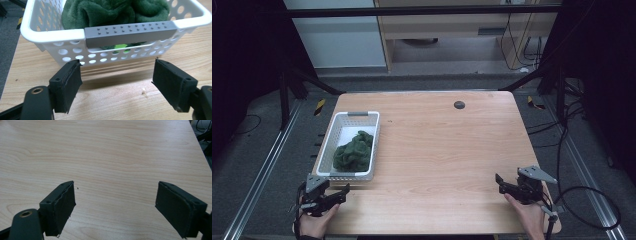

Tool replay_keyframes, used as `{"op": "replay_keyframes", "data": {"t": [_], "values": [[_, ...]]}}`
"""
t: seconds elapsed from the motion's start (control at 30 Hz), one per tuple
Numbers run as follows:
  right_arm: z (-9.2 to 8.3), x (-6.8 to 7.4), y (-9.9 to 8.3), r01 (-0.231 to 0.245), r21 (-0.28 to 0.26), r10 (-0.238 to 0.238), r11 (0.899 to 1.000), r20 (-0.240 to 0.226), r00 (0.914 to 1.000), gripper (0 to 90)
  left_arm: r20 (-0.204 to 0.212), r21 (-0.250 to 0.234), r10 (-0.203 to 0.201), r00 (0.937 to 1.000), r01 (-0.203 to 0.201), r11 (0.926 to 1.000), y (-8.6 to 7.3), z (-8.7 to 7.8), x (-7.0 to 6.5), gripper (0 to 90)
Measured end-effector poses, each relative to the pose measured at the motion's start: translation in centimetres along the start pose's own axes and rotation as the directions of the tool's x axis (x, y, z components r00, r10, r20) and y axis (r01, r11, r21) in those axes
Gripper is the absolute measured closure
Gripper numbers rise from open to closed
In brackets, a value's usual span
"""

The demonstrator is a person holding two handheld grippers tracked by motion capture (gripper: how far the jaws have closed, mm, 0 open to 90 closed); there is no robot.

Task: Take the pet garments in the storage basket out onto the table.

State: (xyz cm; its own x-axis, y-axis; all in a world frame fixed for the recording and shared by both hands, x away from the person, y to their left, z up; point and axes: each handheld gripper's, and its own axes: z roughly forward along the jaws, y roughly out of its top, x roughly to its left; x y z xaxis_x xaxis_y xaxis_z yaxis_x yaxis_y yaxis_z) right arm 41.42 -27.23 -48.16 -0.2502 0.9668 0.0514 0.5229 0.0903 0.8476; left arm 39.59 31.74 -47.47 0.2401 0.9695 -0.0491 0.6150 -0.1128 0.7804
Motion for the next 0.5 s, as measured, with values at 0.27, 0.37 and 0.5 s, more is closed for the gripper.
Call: {"op": "replay_keyframes", "data": {"t": [0.27, 0.37, 0.5], "values": [[0.1, 0.5, 0.0, 0.046, 0.018, -0.046, 0.999, 0.001, 0.9989, 15.3, 0.009, -0.023, -0.017, 0.9998, 0.017, 0.9996, 0.2, -1.1, -0.1, 23.2], [0.1, 0.5, 0.0, 0.049, 0.021, -0.049, 0.999, 0.003, 0.9988, 15.1, 0.015, -0.035, -0.032, 0.9994, 0.032, 0.9989, 0.3, -1.3, -0.1, 23.1], [0.1, 0.5, 0.0, 0.048, 0.025, -0.048, 0.999, 0.0, 0.9988, 14.7, 0.021, -0.05, -0.045, 0.9988, 0.046, 0.9977, 0.3, -1.8, 0.0, 23.0]]}}
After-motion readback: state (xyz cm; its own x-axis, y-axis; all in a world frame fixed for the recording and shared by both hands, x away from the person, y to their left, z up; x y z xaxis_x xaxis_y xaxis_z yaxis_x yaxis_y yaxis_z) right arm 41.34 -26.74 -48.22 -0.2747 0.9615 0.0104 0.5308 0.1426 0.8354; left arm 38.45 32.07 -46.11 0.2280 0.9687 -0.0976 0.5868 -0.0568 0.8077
